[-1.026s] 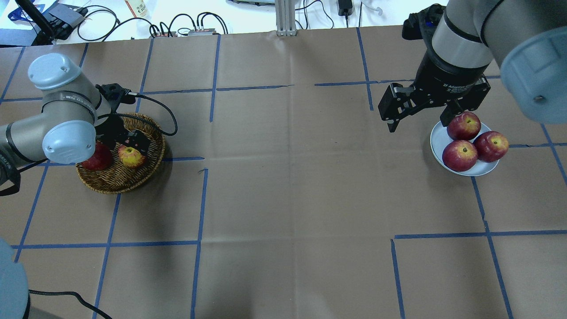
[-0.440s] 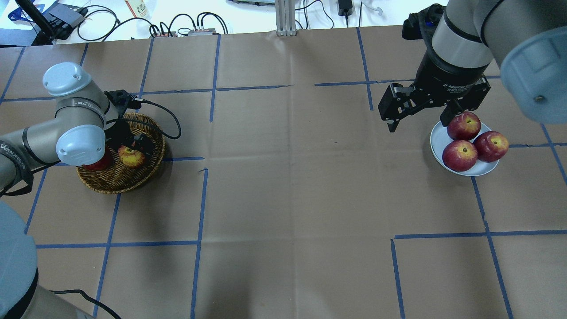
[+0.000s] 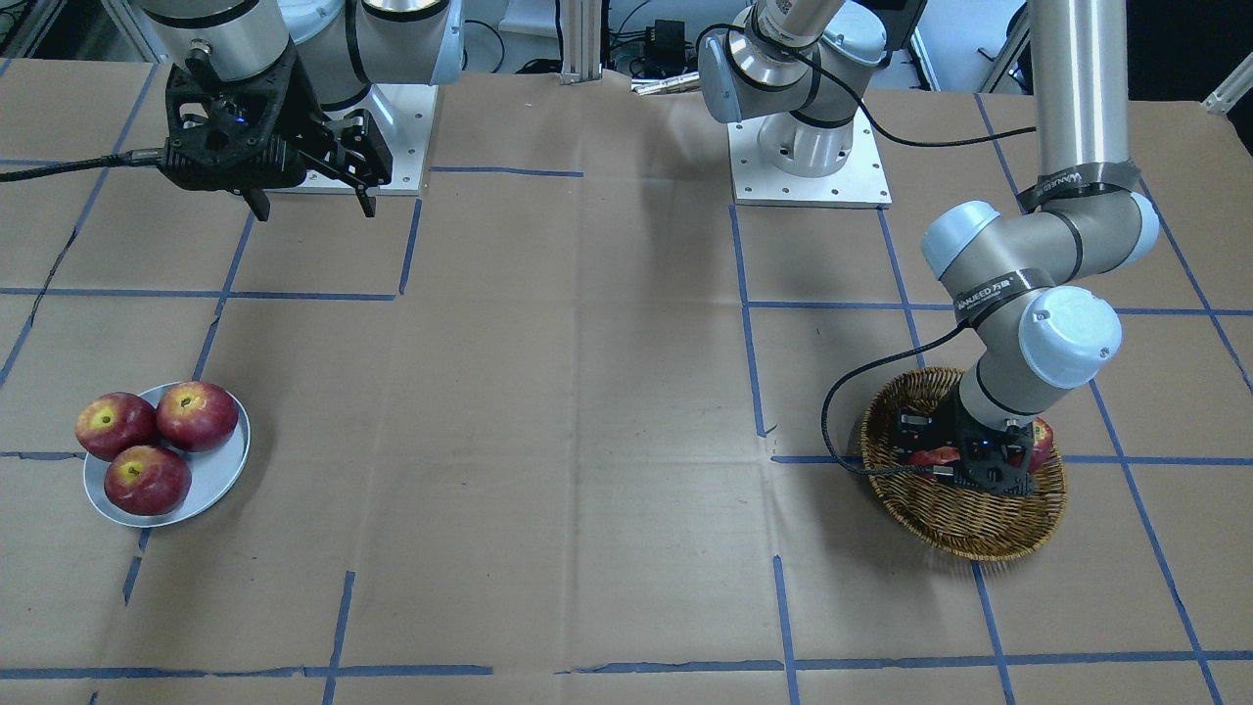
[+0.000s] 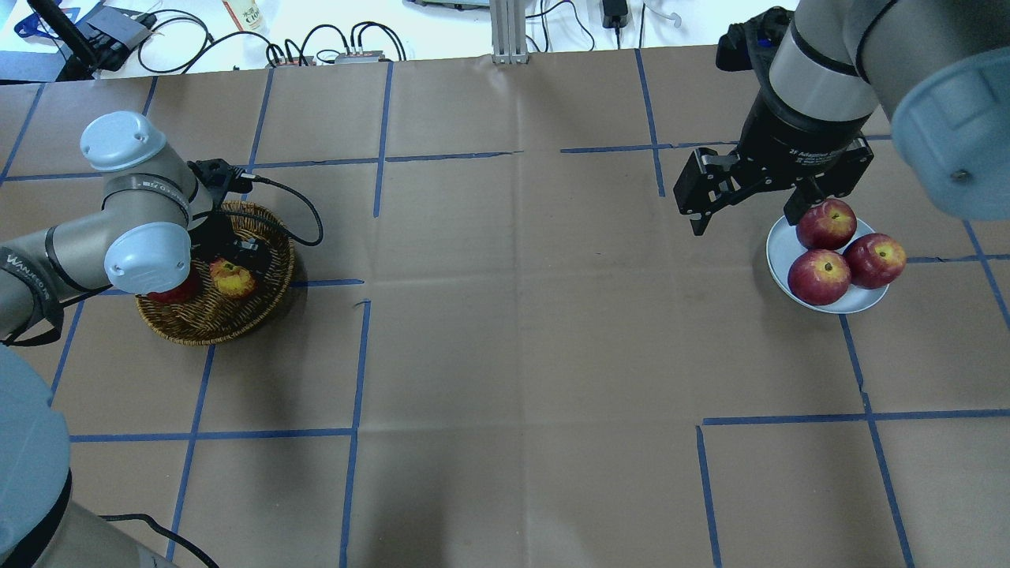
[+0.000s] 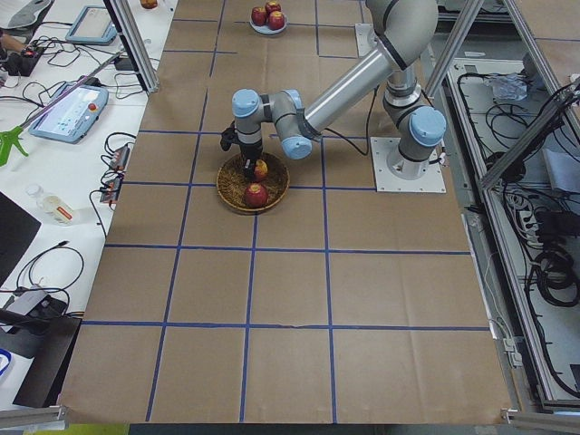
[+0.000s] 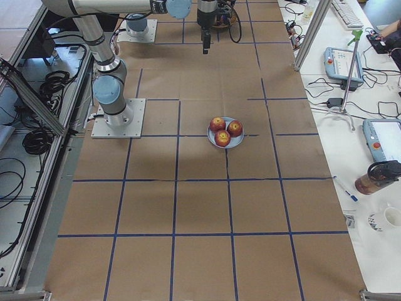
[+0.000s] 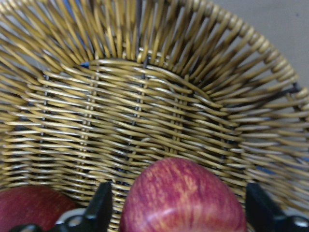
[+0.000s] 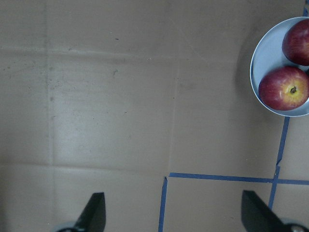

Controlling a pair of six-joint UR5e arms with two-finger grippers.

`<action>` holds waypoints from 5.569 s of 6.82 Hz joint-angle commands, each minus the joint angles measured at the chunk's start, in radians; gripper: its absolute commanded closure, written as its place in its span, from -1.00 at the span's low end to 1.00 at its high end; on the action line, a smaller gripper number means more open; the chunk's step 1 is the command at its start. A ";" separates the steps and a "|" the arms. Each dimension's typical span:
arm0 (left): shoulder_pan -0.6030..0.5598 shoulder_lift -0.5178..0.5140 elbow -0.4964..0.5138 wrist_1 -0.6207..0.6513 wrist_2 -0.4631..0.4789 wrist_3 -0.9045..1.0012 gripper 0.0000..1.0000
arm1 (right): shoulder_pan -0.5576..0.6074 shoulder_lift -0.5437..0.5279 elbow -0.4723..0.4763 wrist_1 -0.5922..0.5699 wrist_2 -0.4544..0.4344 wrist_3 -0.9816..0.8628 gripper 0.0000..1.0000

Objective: Transfer apple from basket to plate
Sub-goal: 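Close the left gripper on the yellow-red apple and lift it, then carry the apple with the left gripper toward the table center, then set the apple down mid-table and raise the left gripper back over the basket, then reach the right gripper over the apple and close on it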

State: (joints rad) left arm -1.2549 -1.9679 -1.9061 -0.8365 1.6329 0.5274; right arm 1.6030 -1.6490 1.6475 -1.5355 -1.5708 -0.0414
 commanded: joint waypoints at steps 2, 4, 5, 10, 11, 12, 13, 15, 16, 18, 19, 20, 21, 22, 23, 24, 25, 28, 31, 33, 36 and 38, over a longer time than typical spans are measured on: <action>-0.017 0.084 0.056 -0.098 -0.004 -0.062 -0.16 | 0.000 0.000 0.000 0.000 0.000 0.000 -1.00; -0.114 0.139 0.201 -0.342 -0.025 -0.215 -0.16 | -0.002 0.000 0.000 0.000 0.000 0.000 -1.00; -0.208 0.141 0.231 -0.366 -0.027 -0.339 -0.16 | -0.002 0.000 0.000 0.000 0.000 0.000 -1.00; -0.665 -0.046 0.240 -0.178 -0.033 -0.913 -0.16 | -0.002 0.000 0.000 0.000 0.000 0.000 -1.00; -0.723 -0.096 0.243 -0.121 -0.030 -0.979 -0.16 | -0.002 0.000 0.000 0.000 0.000 0.000 -1.00; -0.741 -0.124 0.246 -0.092 -0.030 -0.986 -0.16 | -0.002 0.000 0.000 0.000 0.000 0.000 -1.00; -0.741 -0.135 0.245 -0.051 -0.031 -0.978 -0.16 | -0.002 0.000 0.000 0.000 0.000 0.000 -1.00; -0.736 -0.173 0.248 0.014 -0.033 -0.980 -0.19 | -0.002 0.000 0.000 0.000 0.000 0.000 -1.00; -0.736 -0.181 0.246 0.016 -0.050 -0.980 -0.20 | -0.002 0.000 0.000 0.000 0.000 0.000 -1.00; -0.736 -0.186 0.246 0.016 -0.050 -0.980 -0.39 | -0.002 0.000 0.000 0.000 0.000 0.000 -1.00; -0.738 -0.183 0.243 0.014 -0.051 -0.995 -0.97 | -0.002 0.000 0.000 0.000 0.000 0.000 -1.00; -0.735 -0.174 0.243 0.004 -0.051 -0.994 -0.98 | -0.002 0.000 0.000 0.000 0.000 0.000 -1.00; -0.732 -0.140 0.251 -0.021 -0.050 -0.988 -0.99 | -0.002 0.000 0.000 0.000 0.000 0.000 -1.00; -0.686 -0.053 0.252 -0.106 -0.051 -0.975 -0.99 | -0.002 0.000 0.000 0.000 0.000 0.000 -1.00; -0.614 0.055 0.268 -0.263 -0.083 -0.902 -0.99 | -0.002 0.000 0.000 0.000 0.000 0.000 -1.00; -0.557 0.167 0.280 -0.389 -0.079 -0.821 -0.99 | 0.000 0.000 0.000 0.000 0.000 0.000 -1.00; -0.501 0.264 0.283 -0.515 -0.074 -0.737 -0.99 | 0.000 0.000 0.000 0.000 0.003 0.000 -1.00; -0.307 0.478 0.283 -0.784 -0.059 -0.486 -0.99 | 0.006 0.011 -0.005 -0.032 0.005 0.032 -1.00; -0.298 0.540 0.282 -0.840 -0.022 -0.452 -0.99 | 0.067 0.090 -0.012 -0.118 0.015 0.165 -1.00; -0.298 0.547 0.280 -0.845 -0.028 -0.452 -0.99 | 0.162 0.167 -0.014 -0.217 0.011 0.294 -1.00; -0.298 0.546 0.282 -0.843 -0.028 -0.452 -0.99 | 0.283 0.331 -0.012 -0.412 0.005 0.454 -1.00; -0.296 0.547 0.280 -0.843 -0.028 -0.452 -0.99 | 0.334 0.443 -0.008 -0.547 0.002 0.517 -1.00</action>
State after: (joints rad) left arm -1.5521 -1.4218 -1.6247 -1.6789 1.6036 0.0752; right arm 1.9069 -1.2710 1.6370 -2.0031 -1.5673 0.4405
